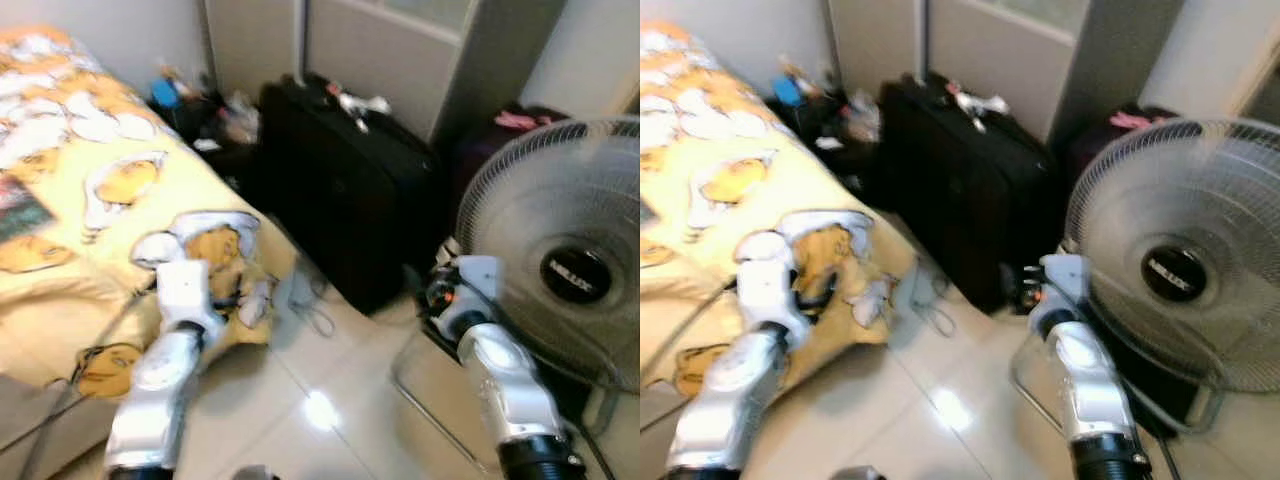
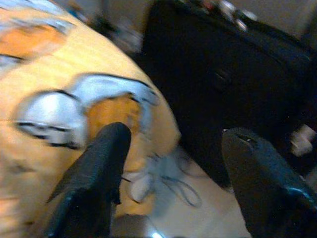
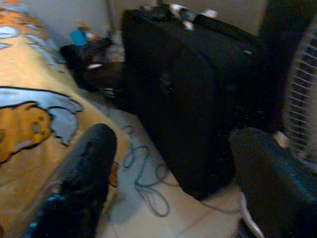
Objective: Clean up the room
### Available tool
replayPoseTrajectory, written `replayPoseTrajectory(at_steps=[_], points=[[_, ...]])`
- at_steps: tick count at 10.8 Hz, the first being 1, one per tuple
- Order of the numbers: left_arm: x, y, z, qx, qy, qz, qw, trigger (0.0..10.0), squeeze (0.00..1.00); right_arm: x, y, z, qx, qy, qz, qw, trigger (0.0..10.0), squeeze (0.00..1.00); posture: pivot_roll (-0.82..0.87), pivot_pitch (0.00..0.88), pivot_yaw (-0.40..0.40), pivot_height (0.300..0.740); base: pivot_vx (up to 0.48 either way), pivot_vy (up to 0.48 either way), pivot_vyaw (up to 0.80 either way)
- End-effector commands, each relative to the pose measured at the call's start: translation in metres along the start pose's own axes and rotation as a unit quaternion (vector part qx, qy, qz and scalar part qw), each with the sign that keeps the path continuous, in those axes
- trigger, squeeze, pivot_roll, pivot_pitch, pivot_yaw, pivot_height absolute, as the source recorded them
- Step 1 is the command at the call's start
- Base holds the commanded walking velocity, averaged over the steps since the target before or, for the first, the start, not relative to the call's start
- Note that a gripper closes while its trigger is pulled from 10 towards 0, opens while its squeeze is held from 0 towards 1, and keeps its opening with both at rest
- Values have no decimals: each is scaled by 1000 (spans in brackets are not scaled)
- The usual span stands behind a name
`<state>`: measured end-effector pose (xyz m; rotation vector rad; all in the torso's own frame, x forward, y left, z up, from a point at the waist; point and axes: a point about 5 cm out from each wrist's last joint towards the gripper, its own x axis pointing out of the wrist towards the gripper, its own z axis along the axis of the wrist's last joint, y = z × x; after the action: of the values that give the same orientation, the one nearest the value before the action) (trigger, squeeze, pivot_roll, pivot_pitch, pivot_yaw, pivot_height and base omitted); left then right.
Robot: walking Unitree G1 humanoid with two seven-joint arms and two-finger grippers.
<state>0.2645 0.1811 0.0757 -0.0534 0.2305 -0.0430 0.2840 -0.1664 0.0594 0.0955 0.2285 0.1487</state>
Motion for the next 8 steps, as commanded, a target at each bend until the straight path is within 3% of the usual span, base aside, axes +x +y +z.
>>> replayPoseTrajectory(at_steps=[1, 2, 3, 4, 6, 7, 8], points=[[1, -5, -1, 3, 2, -2, 1000, 0, 0, 0, -8, 2, 0, -1, -14, 1000, 0, 0, -73, 0, -28, 740, 0, 0, 800], [1, -4, 1, 19, -8, 6, 1000, 510, 0, 0, -8, 2, 1, 0, -14, 1000, 0, 0, -72, 0, -27, 740, 0, 0, 800], [2, -5, 2, 21, -11, 5, 1000, 10000, 0, 3, -11, 1, 2, 9, -35, 999, 10000, 0, -72, 0, -27, 740, 0, 0, 0], [3, -4, 3, 33, -8, 5, 999, 10000, 0, 4, -15, 5, -41, -3, -52, 998, 10000, 0, -70, 0, -29, 740, 0, 0, 0], [4, -1, 5, 48, -11, 12, 999, 10000, 0, 3, -18, 9, 52, -15, -57, 997, 10000, 0, -70, 0, -29, 740, 0, 120, 0], [5, -1, 8, 52, -15, 12, 998, 10000, 0, 4, -20, 15, 65, -51, -71, 994, 10000, 0, -70, 0, -30, 740, 0, 0, 0], [5, -1, 8, 53, -16, 11, 998, 10000, 0, 5, -22, 19, 39, -65, -91, 993, 10000, 0, -69, 0, -31, 740, 0, 0, 0]])
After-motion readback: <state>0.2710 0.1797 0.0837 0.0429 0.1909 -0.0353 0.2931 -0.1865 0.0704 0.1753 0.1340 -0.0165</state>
